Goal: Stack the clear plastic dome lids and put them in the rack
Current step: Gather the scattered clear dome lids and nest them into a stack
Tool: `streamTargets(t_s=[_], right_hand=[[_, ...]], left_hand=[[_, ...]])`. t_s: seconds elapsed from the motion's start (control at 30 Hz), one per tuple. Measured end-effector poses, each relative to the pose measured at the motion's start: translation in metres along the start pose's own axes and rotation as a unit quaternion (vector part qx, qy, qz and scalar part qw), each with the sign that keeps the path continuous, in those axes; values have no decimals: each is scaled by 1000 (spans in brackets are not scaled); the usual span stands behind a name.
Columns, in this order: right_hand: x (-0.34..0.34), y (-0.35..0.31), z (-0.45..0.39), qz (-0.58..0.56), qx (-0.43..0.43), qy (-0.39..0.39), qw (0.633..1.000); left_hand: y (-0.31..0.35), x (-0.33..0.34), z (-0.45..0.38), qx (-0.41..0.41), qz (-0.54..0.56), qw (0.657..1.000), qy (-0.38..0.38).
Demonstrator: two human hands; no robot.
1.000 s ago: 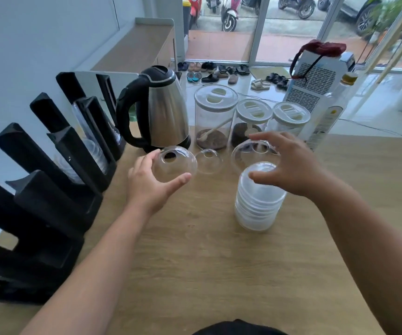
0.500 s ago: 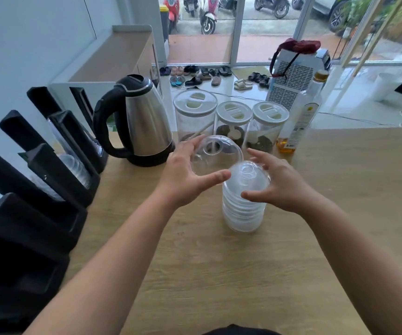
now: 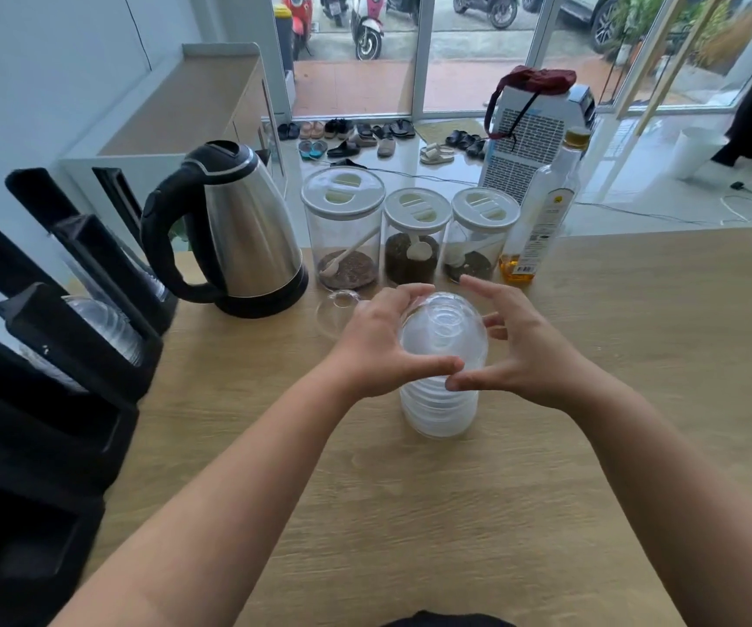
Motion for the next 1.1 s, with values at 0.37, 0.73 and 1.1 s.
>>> streamTargets(t_s=[0.37, 0.73, 1.1], right_hand=[[3, 11, 3, 10, -4, -8, 1000], [3, 17, 4, 16, -7, -12, 1000], [4, 17, 4, 21, -10, -12, 1000]], left_hand=[[-25, -2, -3, -49, 223, 973, -33], [-116, -37, -32, -162, -234, 956, 72], [-90, -36, -12, -68, -47, 987, 137]])
Point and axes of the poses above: each hand's wrist, its own z-axis away from the middle knuckle, its own x-axis out of the palm, y = z × x, the point moved 3 cm from there along -z, towards the middle knuckle, and after that the axes turned 6 degrees about z, right-handed, at the moved point
